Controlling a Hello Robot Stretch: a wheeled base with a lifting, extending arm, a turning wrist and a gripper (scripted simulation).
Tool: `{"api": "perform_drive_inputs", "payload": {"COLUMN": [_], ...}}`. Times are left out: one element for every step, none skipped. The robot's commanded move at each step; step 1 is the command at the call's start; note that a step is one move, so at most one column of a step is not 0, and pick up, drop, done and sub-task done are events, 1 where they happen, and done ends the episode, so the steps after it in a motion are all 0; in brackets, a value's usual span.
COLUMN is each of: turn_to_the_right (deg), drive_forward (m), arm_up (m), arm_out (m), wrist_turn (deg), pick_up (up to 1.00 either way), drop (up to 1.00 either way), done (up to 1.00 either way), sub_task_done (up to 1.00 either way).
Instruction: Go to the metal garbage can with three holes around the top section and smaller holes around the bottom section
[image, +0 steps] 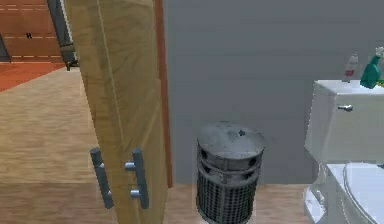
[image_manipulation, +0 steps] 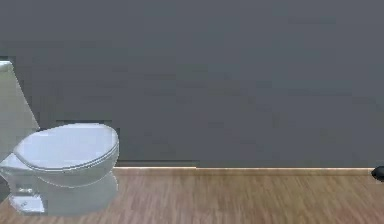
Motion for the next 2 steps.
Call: {"api": "perform_drive_inputs", "payload": {"turn_to_the_right": [0.0, 15.0], "drive_forward": [0.25, 0.0], "arm_up": [0.0, 0.0], "arm_out": [0.0, 0.0], "wrist_turn": [0.0, 0.0], "pick_up": [0.0, 0.0], "drop": [0.0, 0.0], "done": [0.0, 0.0], "sub_task_done": [0.0, 0.0]}}
